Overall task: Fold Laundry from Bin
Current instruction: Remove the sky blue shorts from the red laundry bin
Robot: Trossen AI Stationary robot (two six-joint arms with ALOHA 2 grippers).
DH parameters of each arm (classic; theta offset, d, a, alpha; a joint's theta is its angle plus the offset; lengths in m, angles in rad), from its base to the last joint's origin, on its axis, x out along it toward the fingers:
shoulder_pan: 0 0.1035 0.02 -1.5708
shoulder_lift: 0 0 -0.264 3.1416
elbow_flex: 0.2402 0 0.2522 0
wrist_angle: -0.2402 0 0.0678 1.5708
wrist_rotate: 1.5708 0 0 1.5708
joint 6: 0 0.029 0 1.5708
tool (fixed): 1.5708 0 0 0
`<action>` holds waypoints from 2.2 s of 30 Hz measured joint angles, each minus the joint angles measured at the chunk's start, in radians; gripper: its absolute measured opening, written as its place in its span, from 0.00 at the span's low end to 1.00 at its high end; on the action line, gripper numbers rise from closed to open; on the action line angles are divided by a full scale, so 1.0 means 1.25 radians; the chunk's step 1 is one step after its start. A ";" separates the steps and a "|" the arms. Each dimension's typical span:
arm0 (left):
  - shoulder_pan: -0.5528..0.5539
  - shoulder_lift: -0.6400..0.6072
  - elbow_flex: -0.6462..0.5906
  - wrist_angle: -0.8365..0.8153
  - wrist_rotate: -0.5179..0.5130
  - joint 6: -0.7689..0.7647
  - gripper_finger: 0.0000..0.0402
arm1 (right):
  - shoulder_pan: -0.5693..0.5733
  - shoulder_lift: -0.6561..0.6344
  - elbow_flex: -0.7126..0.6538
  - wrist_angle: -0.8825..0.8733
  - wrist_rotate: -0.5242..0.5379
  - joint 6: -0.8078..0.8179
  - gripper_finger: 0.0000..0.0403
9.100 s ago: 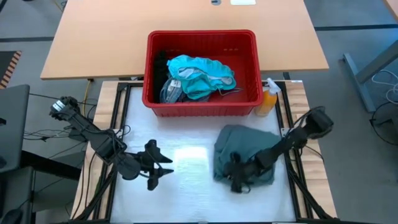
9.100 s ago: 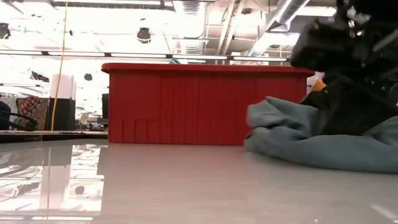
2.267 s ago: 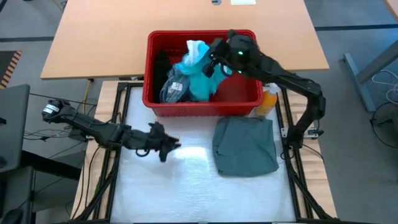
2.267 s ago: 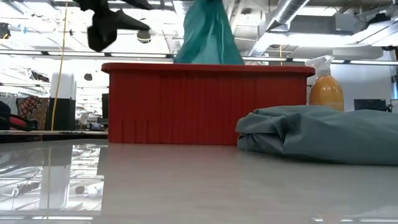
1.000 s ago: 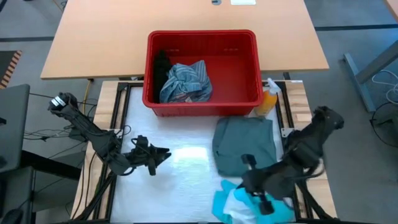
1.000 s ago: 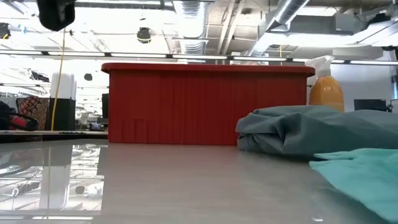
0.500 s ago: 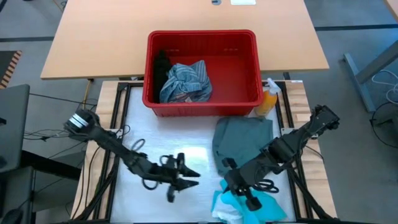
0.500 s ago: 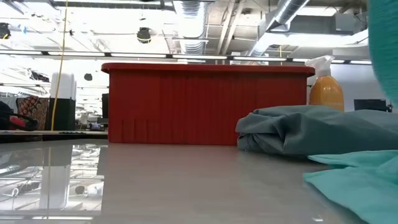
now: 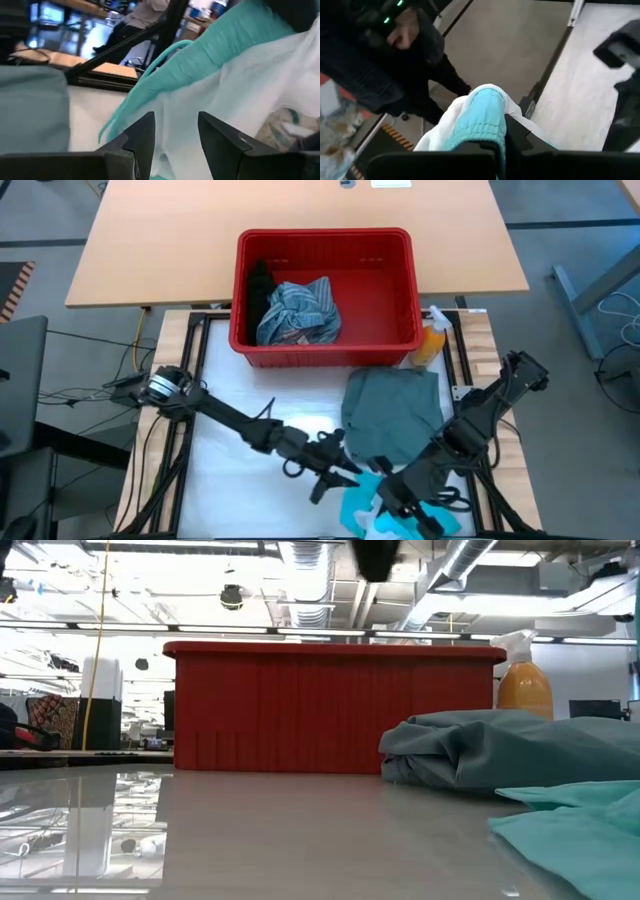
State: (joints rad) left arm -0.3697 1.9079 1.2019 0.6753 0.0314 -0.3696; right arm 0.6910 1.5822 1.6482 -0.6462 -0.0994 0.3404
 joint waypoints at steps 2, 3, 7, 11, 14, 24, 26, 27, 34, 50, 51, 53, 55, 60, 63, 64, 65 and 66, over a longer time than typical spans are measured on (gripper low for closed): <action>0.012 0.024 0.031 0.005 0.048 0.026 0.35 | 0.005 0.000 0.000 0.004 0.021 0.026 0.07; 0.018 0.033 0.045 0.006 0.069 0.039 0.35 | 0.008 0.001 0.000 0.010 0.032 0.036 0.07; 0.043 0.075 0.093 -0.002 0.142 0.079 0.35 | 0.006 0.001 0.000 0.037 0.039 0.080 0.06; 0.058 0.130 0.157 -0.005 0.302 0.069 0.35 | 0.007 0.001 0.000 0.038 0.039 0.130 0.07; 0.055 0.185 0.225 -0.001 0.354 0.045 0.35 | 0.001 0.001 0.000 0.039 0.042 0.118 0.06; 0.110 0.207 0.357 -0.147 0.545 -0.067 0.07 | -0.095 -0.037 0.000 0.036 0.018 -0.010 0.07; 0.121 0.159 0.357 -0.211 0.526 -0.035 0.03 | -0.105 -0.060 0.000 0.036 0.017 -0.065 0.07; 0.126 0.126 0.357 -0.262 0.496 -0.003 0.01 | -0.110 -0.074 0.000 0.036 0.017 -0.099 0.07; 0.135 -0.165 0.358 -0.705 0.127 0.288 0.00 | -0.160 -0.186 0.002 0.048 0.117 -0.381 0.07; -0.073 -0.322 0.291 -1.111 -0.391 0.097 0.00 | -0.273 -0.056 0.001 -0.394 0.048 -0.189 0.07; -0.081 -0.318 0.269 -1.099 -0.391 0.080 0.00 | -0.273 -0.033 0.001 -0.439 0.019 -0.133 0.07; -0.095 -0.313 0.210 -1.052 -0.383 0.054 0.00 | -0.269 0.020 0.001 -0.527 -0.064 -0.052 0.07; -0.101 -0.312 0.133 -0.991 -0.344 0.044 0.00 | -0.253 0.074 0.001 -0.585 -0.133 -0.005 0.07; -0.094 -0.304 -0.061 -0.670 -0.260 0.127 0.00 | -0.220 0.178 0.001 -0.621 -0.198 -0.031 0.08; -0.102 -0.292 -0.123 -0.537 -0.225 0.268 0.01 | -0.220 0.219 0.001 -0.610 -0.220 -0.040 0.08; -0.104 -0.289 -0.131 -0.537 -0.212 0.304 0.02 | -0.220 0.226 0.000 -0.605 -0.231 -0.040 0.08; -0.104 -0.278 -0.130 -0.525 -0.207 0.328 0.04 | -0.221 0.229 0.000 -0.599 -0.235 -0.039 0.08; -0.105 -0.269 -0.122 -0.516 -0.208 0.340 0.07 | -0.220 0.230 0.000 -0.594 -0.235 -0.038 0.07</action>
State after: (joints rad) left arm -0.5008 1.5715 1.0492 0.0302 -0.2284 0.0550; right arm 0.4155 1.8698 1.6487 -1.3881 -0.3933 0.2924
